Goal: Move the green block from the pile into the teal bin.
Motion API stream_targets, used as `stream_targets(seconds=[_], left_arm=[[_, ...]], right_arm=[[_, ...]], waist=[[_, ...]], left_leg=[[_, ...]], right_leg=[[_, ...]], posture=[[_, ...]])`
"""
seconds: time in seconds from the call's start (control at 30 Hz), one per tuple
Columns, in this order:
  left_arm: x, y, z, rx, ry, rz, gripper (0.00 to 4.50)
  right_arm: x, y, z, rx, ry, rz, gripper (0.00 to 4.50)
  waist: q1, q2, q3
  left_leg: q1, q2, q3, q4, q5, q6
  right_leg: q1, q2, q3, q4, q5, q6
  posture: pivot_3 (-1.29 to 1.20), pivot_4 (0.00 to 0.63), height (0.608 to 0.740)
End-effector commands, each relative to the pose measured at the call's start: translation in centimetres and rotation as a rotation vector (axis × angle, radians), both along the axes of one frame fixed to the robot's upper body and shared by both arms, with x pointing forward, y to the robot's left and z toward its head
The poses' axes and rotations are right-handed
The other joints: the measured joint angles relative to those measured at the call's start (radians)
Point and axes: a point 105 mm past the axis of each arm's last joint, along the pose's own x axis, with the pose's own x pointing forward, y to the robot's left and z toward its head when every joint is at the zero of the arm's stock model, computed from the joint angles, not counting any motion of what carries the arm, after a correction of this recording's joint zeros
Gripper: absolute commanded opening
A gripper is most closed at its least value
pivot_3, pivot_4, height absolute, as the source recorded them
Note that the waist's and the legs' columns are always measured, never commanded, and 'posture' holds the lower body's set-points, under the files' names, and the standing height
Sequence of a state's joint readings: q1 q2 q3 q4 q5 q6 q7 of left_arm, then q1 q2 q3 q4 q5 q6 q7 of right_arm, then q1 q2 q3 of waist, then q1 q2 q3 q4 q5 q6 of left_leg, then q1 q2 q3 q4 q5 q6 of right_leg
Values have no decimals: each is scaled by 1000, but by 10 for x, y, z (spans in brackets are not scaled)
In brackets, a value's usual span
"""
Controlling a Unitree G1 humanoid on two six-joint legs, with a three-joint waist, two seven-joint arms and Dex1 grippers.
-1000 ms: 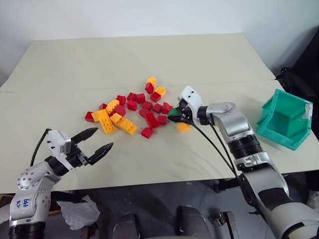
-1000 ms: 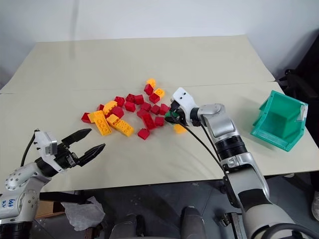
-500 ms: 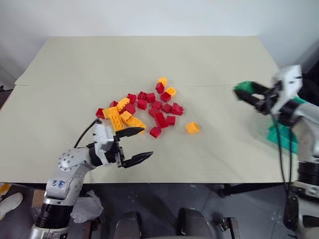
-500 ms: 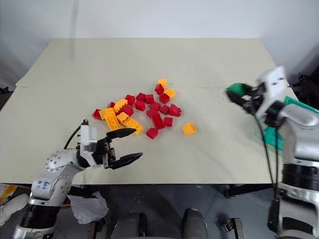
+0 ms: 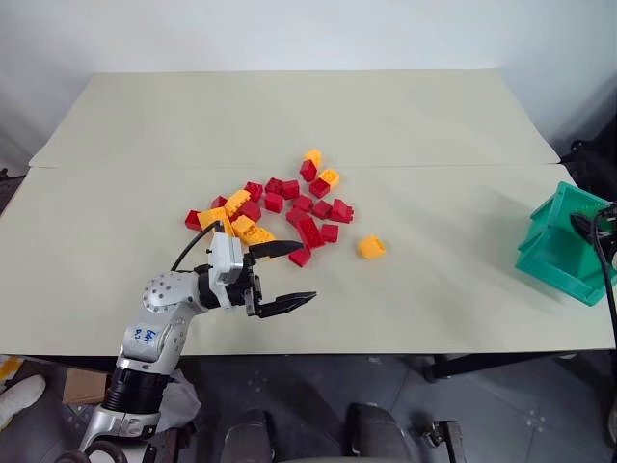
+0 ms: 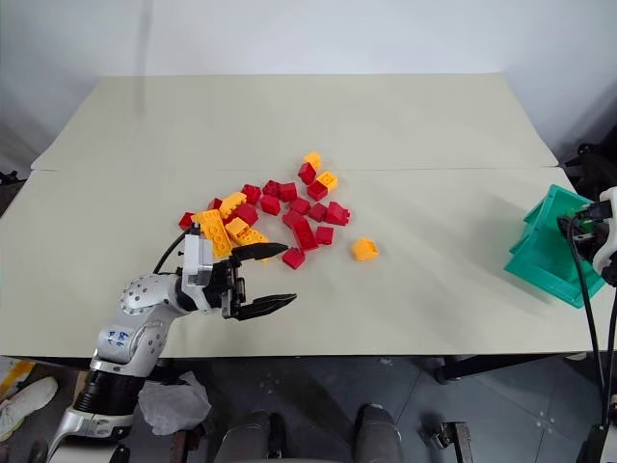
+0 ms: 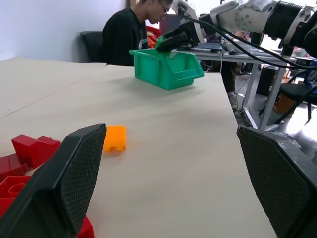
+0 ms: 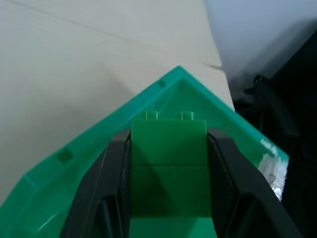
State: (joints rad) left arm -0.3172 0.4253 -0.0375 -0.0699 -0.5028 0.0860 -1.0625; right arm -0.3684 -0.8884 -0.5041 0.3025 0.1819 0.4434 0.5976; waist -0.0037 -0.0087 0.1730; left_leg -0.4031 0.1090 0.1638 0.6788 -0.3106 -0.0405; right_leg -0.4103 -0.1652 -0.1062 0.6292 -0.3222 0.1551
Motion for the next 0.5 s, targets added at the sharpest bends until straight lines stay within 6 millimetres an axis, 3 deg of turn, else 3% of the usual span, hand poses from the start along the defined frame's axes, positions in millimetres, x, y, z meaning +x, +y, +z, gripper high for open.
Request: stream_targets(seconds=[0.03,0.27,0.3,0.4,0.5], left_arm=[[-4,0,7,-20,-42,-5,4500],[3,12,8,-35,-42,71,4500],[6,17,9,-34,-42,91,4500],[12,34,11,-24,-40,155,4500],[16,55,8,15,-43,217,4500]], right_arm=[[-4,-6,17,1,-44,-22,2230],[-10,-5,36,-65,-108,8,4467],[-12,-1,43,-81,-144,39,4467],[-23,42,66,-90,-322,306,4467],[-38,92,63,-31,-359,599,4467]], waist=[[1,0,0],[2,0,0],[3,0,0],[3,0,0],[-1,0,0]], left_leg=[[0,0,0,0,0,0],[0,0,0,0,0,1],[0,0,0,0,0,1],[0,0,0,0,0,1],[1,0,0,-1,0,1]], right_leg=[[0,0,0,0,0,0],[1,0,0,-1,0,0],[1,0,0,-1,0,0],[1,0,0,-1,0,1],[1,0,0,-1,0,1]], posture=[[0,150,740],[0,150,740],[0,150,740],[0,150,740],[0,150,740]])
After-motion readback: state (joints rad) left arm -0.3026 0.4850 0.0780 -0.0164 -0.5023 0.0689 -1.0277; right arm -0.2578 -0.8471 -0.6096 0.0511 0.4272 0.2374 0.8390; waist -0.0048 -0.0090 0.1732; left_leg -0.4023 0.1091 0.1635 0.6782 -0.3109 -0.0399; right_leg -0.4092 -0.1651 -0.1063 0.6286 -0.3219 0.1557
